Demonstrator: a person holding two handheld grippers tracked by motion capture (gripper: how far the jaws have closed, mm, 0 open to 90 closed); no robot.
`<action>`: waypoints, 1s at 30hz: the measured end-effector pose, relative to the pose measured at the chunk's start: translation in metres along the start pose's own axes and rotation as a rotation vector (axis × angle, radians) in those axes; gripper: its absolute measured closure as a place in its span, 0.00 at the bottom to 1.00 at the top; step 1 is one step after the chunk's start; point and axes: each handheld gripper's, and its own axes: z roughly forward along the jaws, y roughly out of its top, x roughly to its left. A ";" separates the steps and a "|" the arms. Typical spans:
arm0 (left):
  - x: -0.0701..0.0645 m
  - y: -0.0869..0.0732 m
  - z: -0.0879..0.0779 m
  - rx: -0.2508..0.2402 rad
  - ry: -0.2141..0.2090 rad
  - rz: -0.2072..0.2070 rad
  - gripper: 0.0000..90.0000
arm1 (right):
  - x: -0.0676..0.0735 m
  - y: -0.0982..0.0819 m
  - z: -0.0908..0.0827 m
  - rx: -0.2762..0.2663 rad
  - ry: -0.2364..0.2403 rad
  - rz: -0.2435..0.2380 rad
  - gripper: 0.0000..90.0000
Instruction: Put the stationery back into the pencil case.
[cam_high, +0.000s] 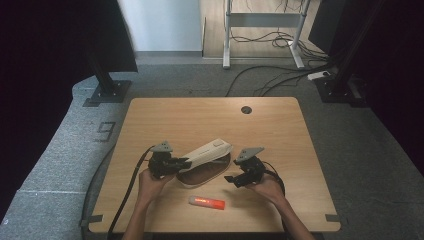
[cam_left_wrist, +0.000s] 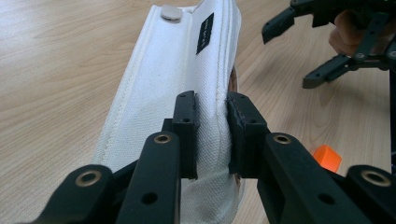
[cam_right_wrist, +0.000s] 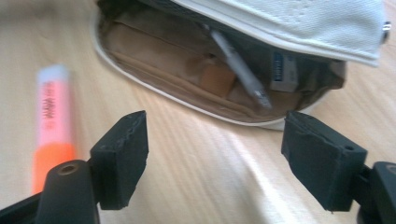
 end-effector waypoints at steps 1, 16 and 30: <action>0.000 0.000 0.000 0.001 -0.001 -0.001 0.83 | 0.001 0.000 0.000 0.005 0.003 -0.002 0.26; -0.001 0.000 -0.001 0.002 0.001 0.000 0.83 | 0.028 -0.003 0.000 0.014 0.065 -0.028 0.35; -0.003 0.001 -0.001 0.007 0.010 0.004 0.83 | 0.049 -0.008 0.007 -0.005 0.126 -0.047 0.41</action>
